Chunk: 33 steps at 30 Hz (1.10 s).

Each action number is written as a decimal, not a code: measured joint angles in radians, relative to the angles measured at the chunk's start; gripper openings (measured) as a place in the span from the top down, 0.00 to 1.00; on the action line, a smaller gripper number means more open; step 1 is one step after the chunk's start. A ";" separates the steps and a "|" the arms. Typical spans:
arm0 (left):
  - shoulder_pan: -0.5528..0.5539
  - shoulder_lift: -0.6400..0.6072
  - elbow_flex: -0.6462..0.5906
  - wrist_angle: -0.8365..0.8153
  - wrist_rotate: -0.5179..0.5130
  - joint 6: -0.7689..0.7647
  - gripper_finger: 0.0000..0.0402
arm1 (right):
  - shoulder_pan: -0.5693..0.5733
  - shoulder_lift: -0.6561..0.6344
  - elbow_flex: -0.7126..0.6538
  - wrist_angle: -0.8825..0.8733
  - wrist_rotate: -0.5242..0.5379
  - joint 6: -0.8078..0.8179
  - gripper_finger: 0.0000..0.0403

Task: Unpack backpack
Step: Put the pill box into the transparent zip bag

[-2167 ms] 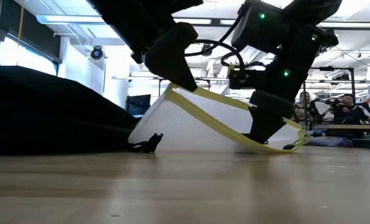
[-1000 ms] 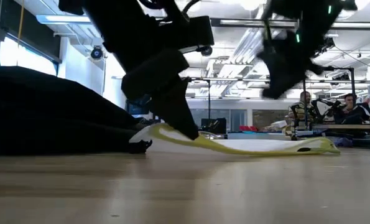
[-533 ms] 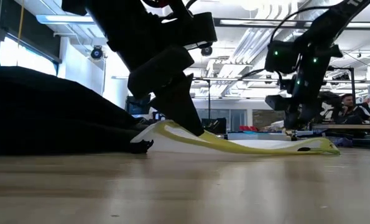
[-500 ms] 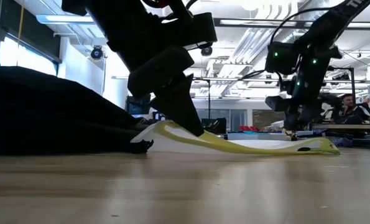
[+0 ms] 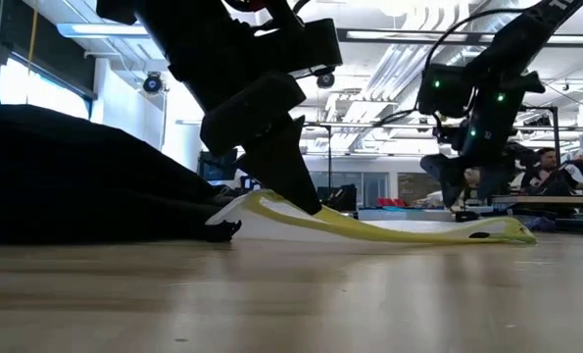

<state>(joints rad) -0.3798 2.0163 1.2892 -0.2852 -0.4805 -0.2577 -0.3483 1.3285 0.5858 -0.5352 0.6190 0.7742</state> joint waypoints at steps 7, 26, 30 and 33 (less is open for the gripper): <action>0.000 0.000 0.000 0.000 0.000 0.000 1.00 | 0.268 0.000 0.002 0.114 0.038 -0.054 0.22; -0.011 0.000 0.002 0.002 -0.150 -0.030 1.00 | 0.690 0.000 0.010 0.374 -0.176 -0.334 0.22; -0.028 -0.009 0.002 -0.001 -0.248 -0.048 1.00 | 0.696 0.000 0.010 0.377 -0.153 -0.348 0.22; -0.046 -0.021 0.002 -0.004 -0.335 -0.051 1.00 | 0.692 0.000 0.010 0.377 -0.100 -0.347 0.22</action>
<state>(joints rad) -0.4256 1.9954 1.2915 -0.2891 -0.8155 -0.3085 0.3432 1.3285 0.5953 -0.1585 0.5190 0.4274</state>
